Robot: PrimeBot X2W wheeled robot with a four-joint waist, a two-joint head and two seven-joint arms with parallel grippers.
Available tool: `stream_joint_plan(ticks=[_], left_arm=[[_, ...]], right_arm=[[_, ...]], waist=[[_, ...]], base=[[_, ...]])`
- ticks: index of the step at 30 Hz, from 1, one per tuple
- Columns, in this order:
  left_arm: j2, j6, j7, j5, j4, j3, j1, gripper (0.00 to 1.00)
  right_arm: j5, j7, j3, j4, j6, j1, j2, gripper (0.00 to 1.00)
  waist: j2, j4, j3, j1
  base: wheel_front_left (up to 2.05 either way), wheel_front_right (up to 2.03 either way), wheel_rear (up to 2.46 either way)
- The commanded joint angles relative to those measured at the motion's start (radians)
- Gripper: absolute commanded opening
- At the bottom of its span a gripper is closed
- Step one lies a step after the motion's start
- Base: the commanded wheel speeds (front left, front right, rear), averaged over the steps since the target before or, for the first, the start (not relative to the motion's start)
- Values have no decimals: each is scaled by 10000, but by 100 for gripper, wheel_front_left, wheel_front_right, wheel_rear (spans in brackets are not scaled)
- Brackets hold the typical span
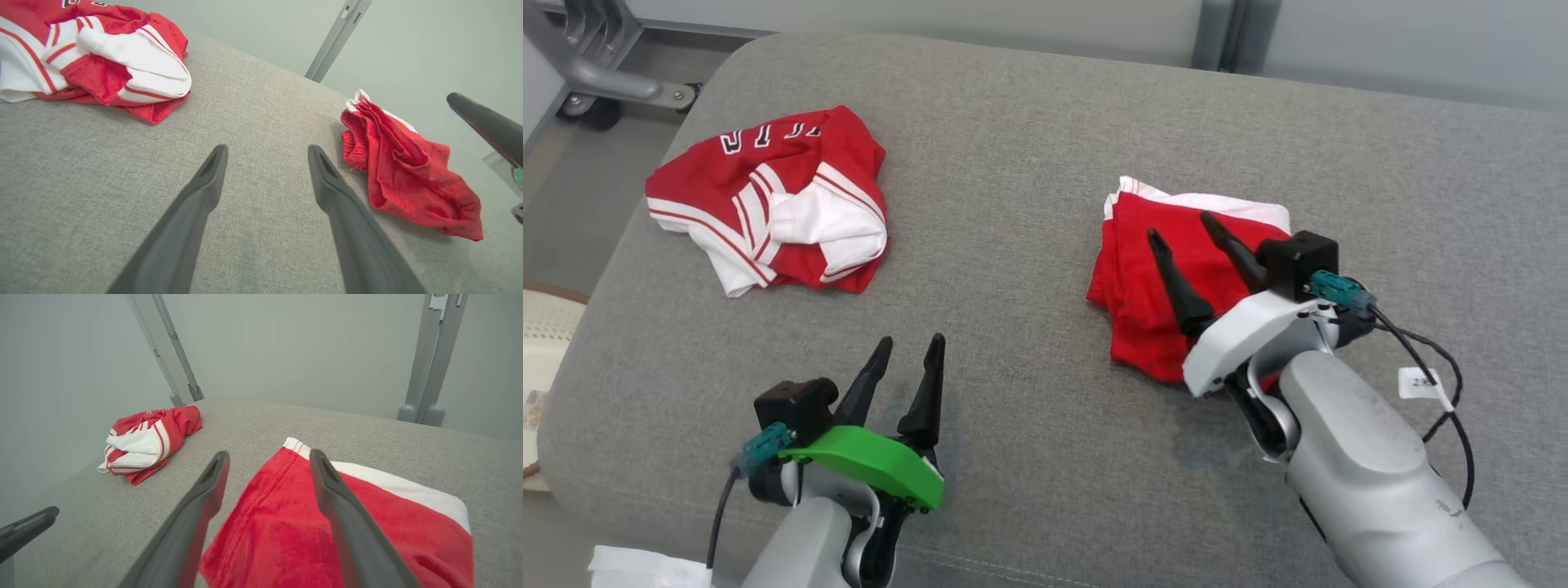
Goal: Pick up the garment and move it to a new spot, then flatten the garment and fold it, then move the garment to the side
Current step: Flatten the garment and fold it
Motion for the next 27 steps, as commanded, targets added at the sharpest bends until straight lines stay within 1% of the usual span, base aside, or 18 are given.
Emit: stream_joint_plan(ticks=[1,7,10,12,16,20,23,27], left_arm=[[85,25,2,226,-35,240,130,100],[59,25,2,1327,-271,1307,530,100],[17,25,2,1837,-367,1838,812,100],[5,25,2,2027,-407,2012,886,100],[-72,25,4,2697,-555,2595,1188,100],[-135,25,2,3084,-658,3100,1473,100],[-176,25,2,3230,-686,3367,1618,100],[-200,25,2,3465,-732,3649,1825,100]], right_arm=[[-144,0,-448,-239,-14,371,-229,100],[-1025,-2,-2244,-1010,-12,1529,-551,100],[-1401,-2,-2996,-1281,-12,2182,-491,100],[-1564,-2,-3140,-1372,-12,2345,-463,100],[-1810,-2,-3866,-1585,-14,2949,-361,100],[-1988,0,-4343,-1759,-14,3394,-240,100],[-2081,0,-4566,-1854,-12,3685,-124,100],[-2209,0,-4618,-1963,-12,3901,-48,100]], waist=[[0,-430,-209,0],[0,-1270,-507,0],[0,-1666,-637,0],[0,-1802,-679,0],[0,-2243,-821,0],[0,-2591,-965,0],[0,-2766,-1019,0],[0,-2955,-1090,0]], base=[[0,0,0],[0,0,0],[0,0,0],[0,0,0],[0,0,0],[0,0,0],[0,0,0],[0,0,0]])
